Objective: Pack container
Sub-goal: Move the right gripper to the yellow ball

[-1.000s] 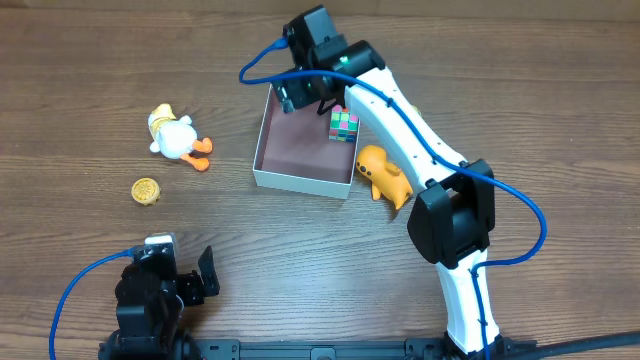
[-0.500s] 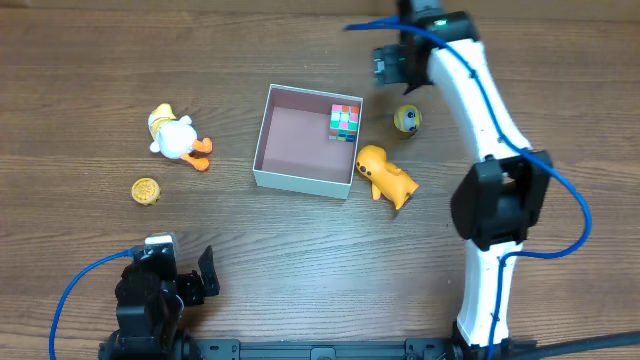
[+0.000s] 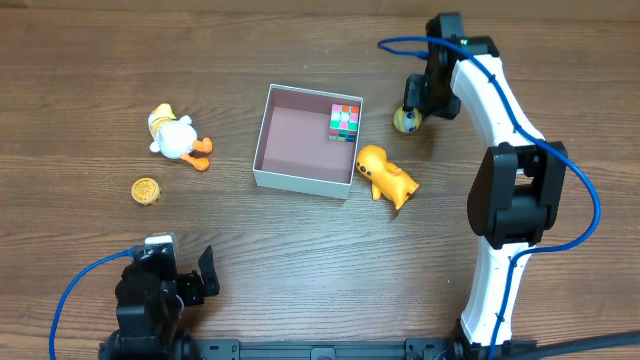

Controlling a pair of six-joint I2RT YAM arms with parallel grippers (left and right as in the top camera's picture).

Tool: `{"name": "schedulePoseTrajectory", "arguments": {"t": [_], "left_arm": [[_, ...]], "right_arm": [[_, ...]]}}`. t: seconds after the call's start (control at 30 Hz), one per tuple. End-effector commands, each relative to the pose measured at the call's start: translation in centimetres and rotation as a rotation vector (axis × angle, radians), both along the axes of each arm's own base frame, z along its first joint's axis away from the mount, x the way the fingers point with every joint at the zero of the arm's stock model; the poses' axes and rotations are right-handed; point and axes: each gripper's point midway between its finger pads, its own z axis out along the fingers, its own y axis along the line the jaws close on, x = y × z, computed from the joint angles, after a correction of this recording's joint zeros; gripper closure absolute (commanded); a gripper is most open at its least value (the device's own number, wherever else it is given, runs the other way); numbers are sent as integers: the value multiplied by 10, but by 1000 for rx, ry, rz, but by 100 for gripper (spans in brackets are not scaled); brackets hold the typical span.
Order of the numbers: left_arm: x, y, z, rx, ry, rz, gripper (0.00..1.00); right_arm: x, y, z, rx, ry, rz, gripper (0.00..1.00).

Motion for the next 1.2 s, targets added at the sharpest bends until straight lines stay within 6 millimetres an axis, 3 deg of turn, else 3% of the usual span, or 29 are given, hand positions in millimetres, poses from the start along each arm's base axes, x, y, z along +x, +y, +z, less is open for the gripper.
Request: {"name": "schedulePoseTrajectory", "arguments": {"t": [0.0,0.17,0.53,0.77,0.87,1.17], "left_arm": [[1,1,1,19,-8,-6,0],[1,1,1,19,-8,-6,0],[1,1,1,19,-8,-6,0],[1,1,1,19,-8,-6,0],[1,1,1,19,-8,-6,0],[1,1,1,19,-8,-6,0]], "right_arm": [[-4,2,8,8,-20,-5,40],[0,13,7,69,-39,9,28],[0,28,8,132,-40,45,25],[-5,39,8,136,-26,80,32],[-5,40,8,137,-29,81,40],[-7,40,-2,134,-4,79,40]]}}
